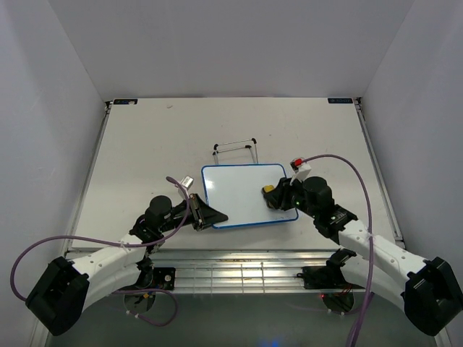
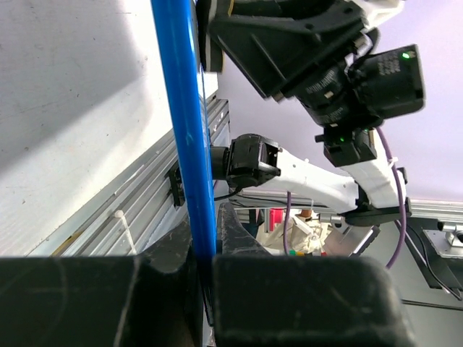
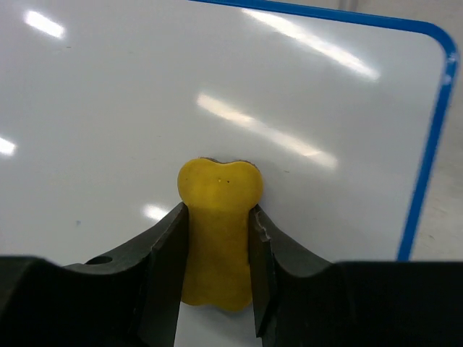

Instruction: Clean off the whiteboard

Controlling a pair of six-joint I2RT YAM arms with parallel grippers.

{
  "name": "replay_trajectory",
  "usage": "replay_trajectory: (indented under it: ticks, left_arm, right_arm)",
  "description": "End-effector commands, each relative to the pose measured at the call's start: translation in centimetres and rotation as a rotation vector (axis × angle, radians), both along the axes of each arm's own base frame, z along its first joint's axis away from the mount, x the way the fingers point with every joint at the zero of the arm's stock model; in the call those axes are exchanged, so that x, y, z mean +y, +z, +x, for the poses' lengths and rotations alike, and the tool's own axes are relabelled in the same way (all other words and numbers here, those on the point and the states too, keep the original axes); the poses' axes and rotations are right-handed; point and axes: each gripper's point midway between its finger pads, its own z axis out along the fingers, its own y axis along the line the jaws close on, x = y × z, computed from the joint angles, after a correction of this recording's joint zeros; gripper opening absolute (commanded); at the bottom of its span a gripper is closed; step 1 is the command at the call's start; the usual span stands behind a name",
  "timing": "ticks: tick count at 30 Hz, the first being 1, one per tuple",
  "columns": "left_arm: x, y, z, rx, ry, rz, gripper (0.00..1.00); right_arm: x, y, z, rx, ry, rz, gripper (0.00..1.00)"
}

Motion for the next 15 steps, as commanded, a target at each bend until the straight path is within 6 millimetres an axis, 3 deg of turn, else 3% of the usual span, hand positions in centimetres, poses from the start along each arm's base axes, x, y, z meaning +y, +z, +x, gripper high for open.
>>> replay_trajectory:
  ticks: [1,4,7,10,15]
  left_arm:
    - [0.1,13.4,-2.0,-0.433,-0.079,-0.307,0.0]
    - [0.2,13.4,-2.0,-0.438,-0.08,-0.307,0.0]
    - [0.1,13.7,-2.2,-0.448,-0.093,-0.31,0.0]
    - [0.1,14.0,-2.2,-0.463,-0.091,-0.317,0.0]
    - [0.0,14.1,-1.7,-0.46,-0.071,-0.316,0.0]
  right_arm:
    - [-4.2,-6.2,-2.0,0.148,-0.036,-0.148,0.08]
    - [-6.0,-7.1,-2.0,0.169,-0.071,-0.164,0.08]
    - [-6.4,-7.3,-1.9,0.181,-0.065,-0.186,0.08]
    - [-5.0,-6.4,-2.2,0.184,-0.002,-0.143,0.08]
    - [-1.4,-4.1,-4.7,0.15,0.127,-0.006,0.08]
